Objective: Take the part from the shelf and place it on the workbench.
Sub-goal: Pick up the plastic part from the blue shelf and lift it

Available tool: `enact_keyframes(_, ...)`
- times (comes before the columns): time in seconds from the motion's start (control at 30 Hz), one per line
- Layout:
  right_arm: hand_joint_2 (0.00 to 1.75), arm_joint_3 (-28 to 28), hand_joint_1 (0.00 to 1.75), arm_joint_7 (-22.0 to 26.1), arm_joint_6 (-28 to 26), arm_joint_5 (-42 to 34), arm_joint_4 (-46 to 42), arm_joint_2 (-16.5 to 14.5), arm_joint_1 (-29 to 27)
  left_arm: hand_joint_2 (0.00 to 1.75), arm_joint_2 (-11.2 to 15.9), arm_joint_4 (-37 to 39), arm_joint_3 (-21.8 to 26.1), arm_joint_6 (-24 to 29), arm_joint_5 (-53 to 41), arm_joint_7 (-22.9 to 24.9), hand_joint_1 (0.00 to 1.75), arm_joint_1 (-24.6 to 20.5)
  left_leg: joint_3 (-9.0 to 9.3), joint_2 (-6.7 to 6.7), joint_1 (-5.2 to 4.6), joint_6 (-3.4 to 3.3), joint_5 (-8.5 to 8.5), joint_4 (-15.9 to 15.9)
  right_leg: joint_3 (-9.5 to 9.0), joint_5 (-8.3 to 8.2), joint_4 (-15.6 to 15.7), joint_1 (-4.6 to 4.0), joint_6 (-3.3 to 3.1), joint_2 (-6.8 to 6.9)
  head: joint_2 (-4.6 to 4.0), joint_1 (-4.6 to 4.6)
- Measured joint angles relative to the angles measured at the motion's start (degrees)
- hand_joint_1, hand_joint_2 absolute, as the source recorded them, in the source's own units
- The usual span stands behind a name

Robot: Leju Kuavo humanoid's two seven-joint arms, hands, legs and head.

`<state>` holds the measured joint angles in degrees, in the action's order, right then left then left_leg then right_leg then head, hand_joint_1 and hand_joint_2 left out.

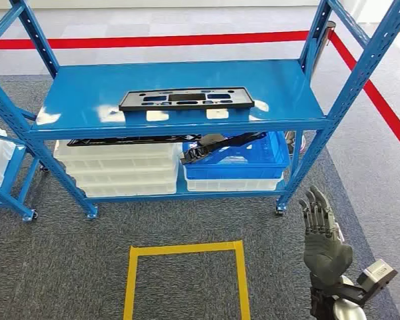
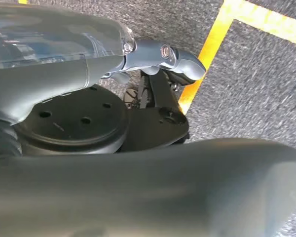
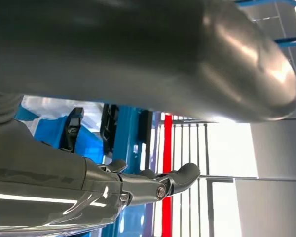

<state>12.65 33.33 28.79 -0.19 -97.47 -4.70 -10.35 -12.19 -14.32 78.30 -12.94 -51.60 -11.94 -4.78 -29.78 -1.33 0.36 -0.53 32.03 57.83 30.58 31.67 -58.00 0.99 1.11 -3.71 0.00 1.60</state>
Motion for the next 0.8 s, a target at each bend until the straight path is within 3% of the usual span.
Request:
enact_keyframes(0.33, 0.0, -1.11, 0.0, 1.25, -0.15, 0.26, -1.91, 0.09, -1.15, 1.75, -0.12, 0.07, 0.23, 1.57, -1.06, 0.57, 0.0, -0.15, 0.0, -0.01, -0.01, -0.01, 0.01, 0.03, 0.0, -0.01, 0.02, 0.02, 0.01, 0.02, 0.0, 0.0)
enact_keyframes(0.5, 0.0, -1.08, 0.0, 1.04, -0.37, 1.17, -2.48, 0.09, -1.65, 1.75, -0.12, 0.07, 0.23, 1.86, -0.85, 0.7, 0.0, -0.25, -0.1, -0.03, -0.34, -0.51, 0.06, 0.44, 0.0, -0.26, 0.23, 0.44, 0.49, 0.0, 0.0, 0.02)
enact_keyframes(0.57, 0.0, -1.05, 0.0, 0.95, -0.33, 0.96, -2.77, 0.11, -1.7, 1.75, -0.15, 0.07, 0.25, 1.88, -0.63, 0.97, 0.0, -0.38, 0.16, 0.24, -0.29, -1.05, -0.44, -0.32, -0.01, -0.23, 0.3, 0.39, 0.82, 0.09, -0.01, 0.02)
enact_keyframes(0.63, 0.0, -1.02, 0.0, 0.55, -0.15, 0.41, -3.01, 0.17, -1.62, 1.75, -0.22, 0.07, 0.27, 1.79, -0.25, 1.29, 0.0, -0.48, 0.52, 0.81, 0.01, -1.8, -1.16, -1.42, 1.16, 1.62, -2.29, 0.21, 0.92, 1.23, -0.01, 0.01)
enact_keyframes(0.73, 0.0, -1.04, 0.0, -0.34, -0.01, -0.05, -2.99, 0.27, -1.66, 1.75, -0.32, 0.11, 0.34, 1.62, 0.21, 1.58, 0.0, -0.29, 0.6, 1.63, 0.17, -2.09, -1.41, -1.78, 6.18, 6.49, -12.76, 0.31, 1.1, 2.82, -0.01, -0.02)
enact_keyframes(0.77, 0.0, -1.04, 0.0, -0.59, 0.0, -0.19, -2.98, 0.32, -1.74, 1.75, -0.33, 0.13, 0.38, 1.62, 0.24, 1.62, 0.0, -0.23, 0.62, 1.82, 0.21, -2.04, -1.37, -1.76, 7.3, 6.83, -14.99, 0.42, 1.29, 2.96, -0.01, -0.02)
enact_keyframes(0.8, 0.0, -1.03, 0.0, -0.78, -0.01, -0.28, -2.97, 0.39, -1.78, 1.75, -0.34, 0.14, 0.41, 1.61, 0.26, 1.66, 0.0, -0.2, 0.68, 1.94, 0.3, -1.9, -1.29, -1.72, 7.42, 6.02, -15.1, 0.55, 1.53, 3.08, -0.01, -0.02)
